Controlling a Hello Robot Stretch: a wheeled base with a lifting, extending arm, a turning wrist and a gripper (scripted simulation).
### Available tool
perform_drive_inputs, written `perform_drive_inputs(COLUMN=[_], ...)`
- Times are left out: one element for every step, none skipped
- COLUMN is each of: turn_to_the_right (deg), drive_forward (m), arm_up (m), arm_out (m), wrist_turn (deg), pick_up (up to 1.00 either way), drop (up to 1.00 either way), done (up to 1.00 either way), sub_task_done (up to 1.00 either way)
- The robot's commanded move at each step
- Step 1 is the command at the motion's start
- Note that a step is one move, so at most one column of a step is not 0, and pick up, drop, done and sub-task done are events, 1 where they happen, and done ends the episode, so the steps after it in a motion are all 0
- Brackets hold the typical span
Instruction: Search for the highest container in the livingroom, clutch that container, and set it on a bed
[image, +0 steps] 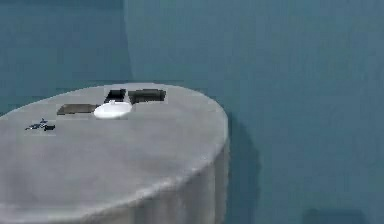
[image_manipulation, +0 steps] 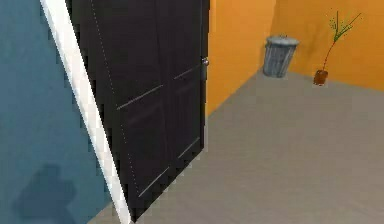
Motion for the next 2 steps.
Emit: perform_drive_inputs(turn_to_the_right=[-45.0,-45.0], drive_forward=[0.00,0.00], arm_up=[0.00,0.00], arm_out=[0.00,0.00], wrist_turn=[0.0,0.0], pick_up=[0.00,0.00], drop=[0.00,0.00], done=[0.00,0.00], sub_task_done=[0.00,0.00])
